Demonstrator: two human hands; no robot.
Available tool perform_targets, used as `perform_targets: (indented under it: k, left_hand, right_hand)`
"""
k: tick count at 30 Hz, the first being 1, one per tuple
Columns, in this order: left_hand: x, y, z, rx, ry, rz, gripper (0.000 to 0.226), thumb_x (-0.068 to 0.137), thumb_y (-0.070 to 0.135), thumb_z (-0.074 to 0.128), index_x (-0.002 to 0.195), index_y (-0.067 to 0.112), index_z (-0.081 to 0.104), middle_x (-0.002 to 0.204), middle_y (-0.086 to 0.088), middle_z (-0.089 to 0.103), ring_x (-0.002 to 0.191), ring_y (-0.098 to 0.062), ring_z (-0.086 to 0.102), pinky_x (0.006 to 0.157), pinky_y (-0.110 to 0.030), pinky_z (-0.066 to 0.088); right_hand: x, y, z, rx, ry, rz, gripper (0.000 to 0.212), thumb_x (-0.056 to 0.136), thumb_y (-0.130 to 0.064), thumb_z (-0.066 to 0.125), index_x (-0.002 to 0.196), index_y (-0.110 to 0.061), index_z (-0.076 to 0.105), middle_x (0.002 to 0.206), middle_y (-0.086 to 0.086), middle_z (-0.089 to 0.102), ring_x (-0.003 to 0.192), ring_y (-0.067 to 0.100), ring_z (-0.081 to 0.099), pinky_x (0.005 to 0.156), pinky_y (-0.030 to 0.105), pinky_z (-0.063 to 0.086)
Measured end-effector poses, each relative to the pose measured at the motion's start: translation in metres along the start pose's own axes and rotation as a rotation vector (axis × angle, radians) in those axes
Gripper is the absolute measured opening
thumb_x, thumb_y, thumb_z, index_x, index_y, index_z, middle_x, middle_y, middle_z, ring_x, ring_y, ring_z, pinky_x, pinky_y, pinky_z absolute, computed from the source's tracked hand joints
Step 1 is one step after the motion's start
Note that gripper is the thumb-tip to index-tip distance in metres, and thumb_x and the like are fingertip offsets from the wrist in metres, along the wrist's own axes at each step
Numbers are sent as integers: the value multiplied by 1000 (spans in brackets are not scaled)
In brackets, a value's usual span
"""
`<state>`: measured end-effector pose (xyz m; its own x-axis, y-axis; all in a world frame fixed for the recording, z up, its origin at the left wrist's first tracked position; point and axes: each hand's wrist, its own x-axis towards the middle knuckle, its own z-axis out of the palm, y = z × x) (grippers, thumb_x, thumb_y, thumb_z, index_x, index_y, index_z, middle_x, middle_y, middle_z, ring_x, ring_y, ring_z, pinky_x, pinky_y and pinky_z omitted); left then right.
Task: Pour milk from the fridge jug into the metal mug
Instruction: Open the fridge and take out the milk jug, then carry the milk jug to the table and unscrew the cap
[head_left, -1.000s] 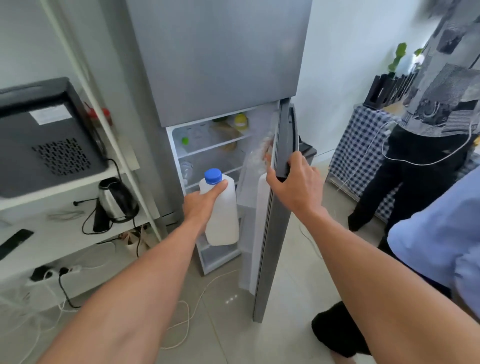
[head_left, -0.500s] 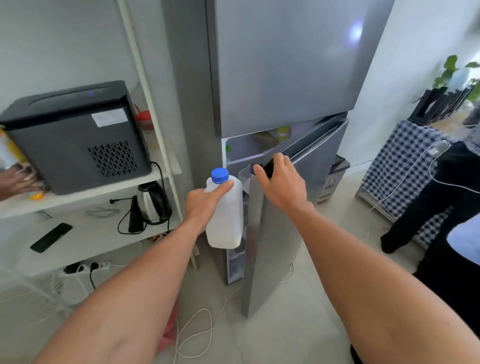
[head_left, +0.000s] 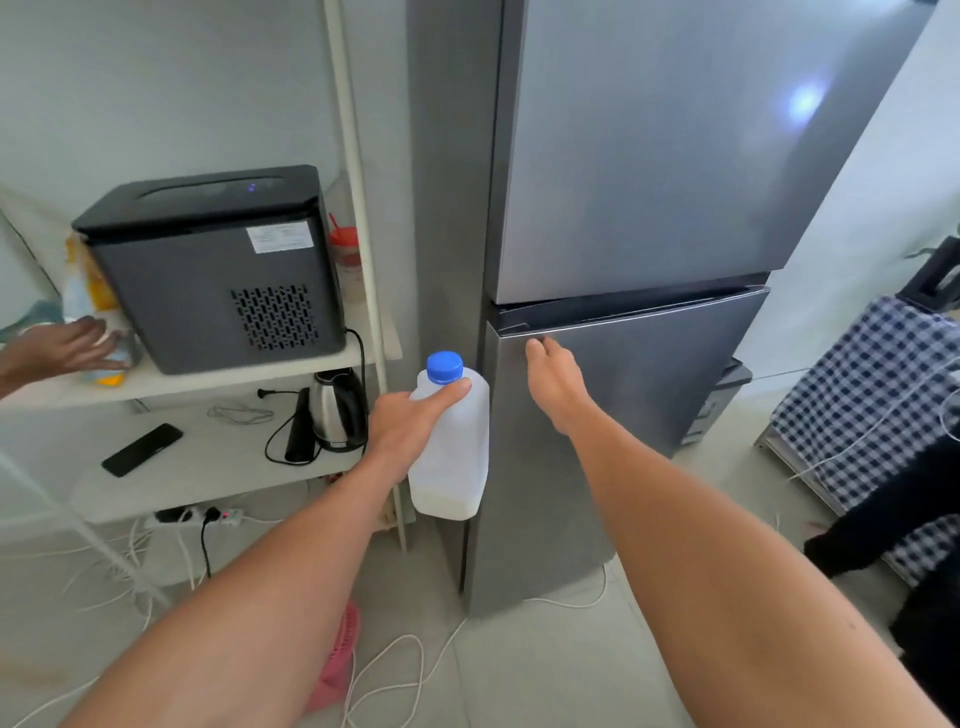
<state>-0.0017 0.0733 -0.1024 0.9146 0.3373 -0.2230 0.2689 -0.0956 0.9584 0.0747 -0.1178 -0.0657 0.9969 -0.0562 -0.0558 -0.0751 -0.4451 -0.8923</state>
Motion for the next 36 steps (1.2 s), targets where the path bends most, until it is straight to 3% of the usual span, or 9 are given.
perform_targets:
  k: [5,7,9,15,19,23,26,29,36]
  left_hand:
    - [6,1,-4,2,11,3,94,50,77,88,103,0,77,107,-17,77,83,-29,75,70,-36,49]
    - [6,3,-4,5,21,2,95,50,77,87,103,-1,76,107,-17,77,85,-31,76,69,-36,49]
    - [4,5,-3,0,19,-1,94,51,76,87,103,-1,76,104,-17,77,78,-25,72,68,-35,49]
    - [-3,17,8,-23,18,9,83,53,73,87,95,2,78,95,-13,80,86,-33,78,69,-34,51]
    - [-7,27,20,-47,23,41,57,64,65,89,67,16,60,62,1,59,57,-22,55,62,-28,40]
    - [-11,33,31,-50,5,71,62,62,68,87,68,16,54,65,-1,54,57,-21,49,63,-31,38]
    - [-14,35,40,-59,-7,74,65,60,70,86,68,14,56,64,-2,55,57,-21,50,64,-33,39]
    - [-16,34,48,-50,-29,89,67,59,73,85,73,12,61,66,-2,59,58,-22,52,64,-35,41]
    - [-27,34,81,34,-62,190,68,75,75,74,72,8,64,63,1,59,60,-20,56,64,-33,45]
  right_hand:
    - [29,-7,8,16,-107,74,53,106,-40,31,149,-13,44,145,2,47,123,28,52,110,46,43]
    - [32,-1,9,23,-169,93,62,106,-44,31,163,-21,26,170,-3,20,147,29,36,118,51,39]
    - [29,10,4,42,-204,92,64,108,-44,32,167,-28,12,174,-8,6,156,26,23,122,51,34]
    - [-1,54,-6,78,-189,152,64,108,-47,38,166,-26,21,172,-4,21,156,26,26,124,52,31]
    - [-38,83,-1,121,-228,278,63,106,-50,41,163,-25,31,167,-7,30,149,24,37,119,49,39]
    - [-63,98,7,243,-298,426,55,107,-51,37,156,-26,45,141,-6,47,130,29,53,110,50,48]
    - [-64,105,12,424,-306,479,52,107,-53,33,140,-22,58,132,0,66,114,30,67,102,52,55]
    - [-65,105,4,522,-254,501,43,109,-48,34,122,-20,64,114,4,72,108,33,70,95,53,59]
    - [-67,121,-25,492,-175,488,46,107,-50,34,118,-22,69,113,4,74,104,30,71,88,50,63]
